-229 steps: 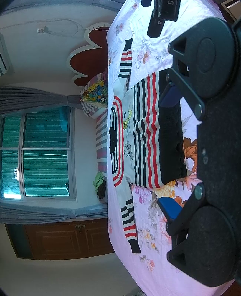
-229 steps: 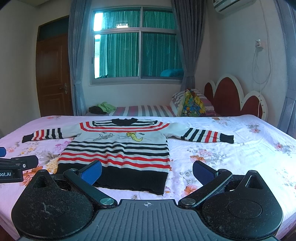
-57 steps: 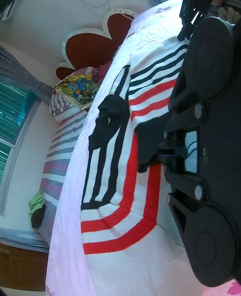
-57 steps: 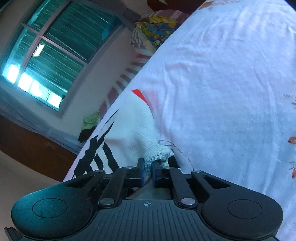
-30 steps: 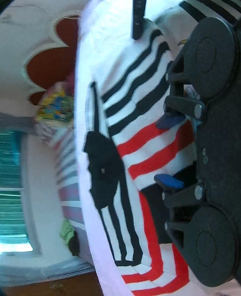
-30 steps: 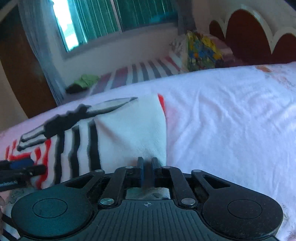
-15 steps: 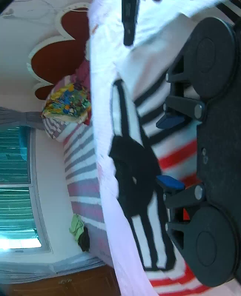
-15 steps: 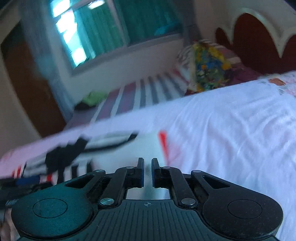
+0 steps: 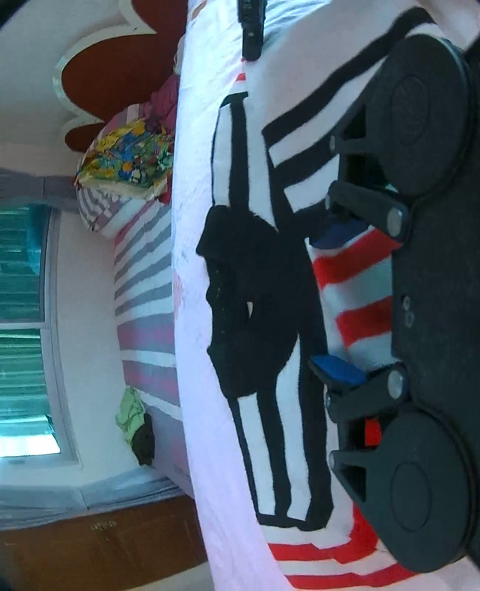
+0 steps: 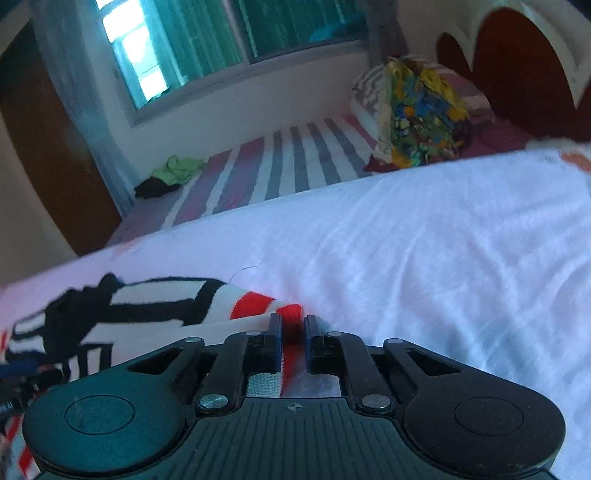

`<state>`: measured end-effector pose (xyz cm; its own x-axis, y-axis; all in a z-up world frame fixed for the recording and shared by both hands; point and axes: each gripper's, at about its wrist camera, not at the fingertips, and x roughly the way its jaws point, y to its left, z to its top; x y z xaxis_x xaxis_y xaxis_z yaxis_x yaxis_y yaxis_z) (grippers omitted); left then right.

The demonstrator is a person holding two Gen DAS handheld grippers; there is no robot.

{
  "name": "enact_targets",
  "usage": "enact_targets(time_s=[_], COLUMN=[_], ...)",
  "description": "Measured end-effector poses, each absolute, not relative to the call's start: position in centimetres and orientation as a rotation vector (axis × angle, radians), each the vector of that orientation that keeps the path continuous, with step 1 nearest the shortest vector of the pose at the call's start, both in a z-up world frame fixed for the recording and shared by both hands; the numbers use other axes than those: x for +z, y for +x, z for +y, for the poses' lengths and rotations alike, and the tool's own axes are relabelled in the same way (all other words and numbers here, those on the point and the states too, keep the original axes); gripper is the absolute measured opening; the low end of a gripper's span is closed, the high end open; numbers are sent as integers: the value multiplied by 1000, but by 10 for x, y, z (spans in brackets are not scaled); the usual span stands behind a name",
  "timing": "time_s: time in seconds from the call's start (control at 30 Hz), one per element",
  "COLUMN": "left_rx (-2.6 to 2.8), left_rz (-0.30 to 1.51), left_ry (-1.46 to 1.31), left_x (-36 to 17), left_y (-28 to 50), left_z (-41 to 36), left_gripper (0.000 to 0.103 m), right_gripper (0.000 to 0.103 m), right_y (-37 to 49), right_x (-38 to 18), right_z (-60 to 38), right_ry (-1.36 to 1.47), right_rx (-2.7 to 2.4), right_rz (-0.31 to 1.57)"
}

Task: Fold small clothes
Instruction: 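Lay the sleeve on the body and open the right gripper, then grasp the other black sleeve cuff with the left gripper and lift it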

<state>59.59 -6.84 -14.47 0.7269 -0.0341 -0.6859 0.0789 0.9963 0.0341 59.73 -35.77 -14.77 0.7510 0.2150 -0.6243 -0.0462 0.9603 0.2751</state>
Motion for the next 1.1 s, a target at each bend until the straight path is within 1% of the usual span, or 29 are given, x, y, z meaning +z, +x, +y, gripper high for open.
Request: enact_targets(time_s=[0.03,0.07,0.13,0.23,0.33,0.37,0.43,0.53,0.57,0.6,0.67,0.7,0.87,0.97,1.0,1.03,1.07,1.1], left_rx=[-40,-43,-109,-204,-227,-220,-204,-109,-108,-117,-114,-102,-147,-147,-128,-115,-130,-135], left_rz=[730,688,638,681,751,757,731,707,708,708,721,720,644,643,676,753,721,733], left_ry=[67,82,89,63,55,73,91,146,132,77,45,65,83,95,121,135,96,73], left_x=[-138,-130,-120,-123,-142,-148,-150,-150,-153,-156,-150,-144,-121,-125,-133,-146,-150,-150], left_y=[594,592,594,609,624,626,622,608,605,604,604,602,550,523,524,532,535,537], left_z=[-74,-84,-109,-146,-166,-168,-157,-120,-107,-91,-82,-84,-94,-91,-90,-88,-82,-77], left_gripper=[59,60,62,62,63,67,69,71,78,79,78,75,76,77,76,80,79,78], right_gripper=[9,9,9,9,9,9,5,4,4,4,5,5,5,4,4,4,4,4], right_y=[595,590,590,589,586,585,586,585,584,582,574,566,503,473,469,466,467,471], right_x=[-146,-140,-137,-143,-155,-157,-158,-168,-168,-165,-156,-148,-126,-136,-148,-153,-152,-149], right_z=[-354,-354,-350,-328,-325,-330,-342,-364,-368,-368,-369,-370,-346,-330,-323,-320,-318,-316], right_ry=[228,230,267,187,160,152,141,165,170,153,175,208,207,178,142,135,143,151], right_rx=[101,106,192,284,302,282,215,172,185,181,166,191,291,310,298,287,271,259], right_rz=[678,647,643,669,687,683,685,717,721,724,692,670,648,694,726,697,701,719])
